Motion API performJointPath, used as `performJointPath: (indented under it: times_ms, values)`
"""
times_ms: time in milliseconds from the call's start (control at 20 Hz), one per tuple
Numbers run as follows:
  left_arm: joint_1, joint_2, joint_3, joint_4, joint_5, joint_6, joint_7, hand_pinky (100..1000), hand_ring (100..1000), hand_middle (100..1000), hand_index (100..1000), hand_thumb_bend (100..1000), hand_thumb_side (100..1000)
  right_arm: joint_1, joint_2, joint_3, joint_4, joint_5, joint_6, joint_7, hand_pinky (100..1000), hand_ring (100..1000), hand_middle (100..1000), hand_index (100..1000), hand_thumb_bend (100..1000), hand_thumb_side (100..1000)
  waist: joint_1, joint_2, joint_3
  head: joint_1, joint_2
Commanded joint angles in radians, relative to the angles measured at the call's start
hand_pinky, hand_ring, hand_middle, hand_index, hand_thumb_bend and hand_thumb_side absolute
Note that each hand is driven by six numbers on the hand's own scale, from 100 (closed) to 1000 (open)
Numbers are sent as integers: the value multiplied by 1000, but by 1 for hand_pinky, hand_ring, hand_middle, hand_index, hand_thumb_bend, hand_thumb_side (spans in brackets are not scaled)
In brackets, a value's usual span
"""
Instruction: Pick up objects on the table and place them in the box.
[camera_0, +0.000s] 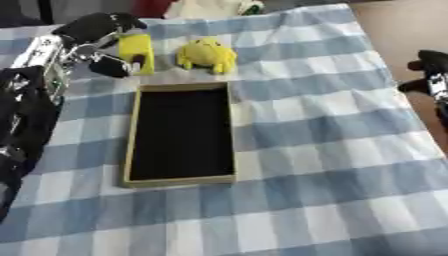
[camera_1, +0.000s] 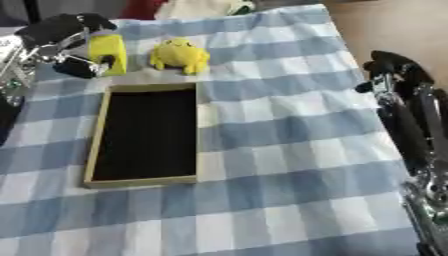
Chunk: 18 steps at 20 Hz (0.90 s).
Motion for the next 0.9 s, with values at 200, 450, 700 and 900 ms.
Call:
performJointPath:
  times_ms: [200, 450, 700, 900]
  values:
    - [-19, 30, 4, -2, -17, -3, -32, 814, 725, 722, 909, 100, 318, -12, -10, -2, -21, -5, -6, 0, 798, 619, 717, 827, 100, 795, 0, -11, -5, 0, -10]
    - [-18, 32, 9, -20, -14, 1, -12, 760, 520, 458, 846, 100, 167, -12, -9, -2, -21, -5, -4, 0, 798, 619, 717, 827, 100, 798, 1, -14, -1, -2, -8]
    - [-21, 48, -10, -75, 60, -33, 10, 762, 502, 432, 852, 100, 161, -8, -11, -5, -21, -3, -3, 0, 798, 620, 717, 827, 100, 796, -1, -26, 10, -6, -11]
    - [-21, 77, -59, -180, 152, -83, -19, 750, 504, 433, 850, 100, 145, -4, -12, -7, -21, -1, -3, -1, 799, 620, 718, 827, 100, 794, -2, -39, 26, -16, -14]
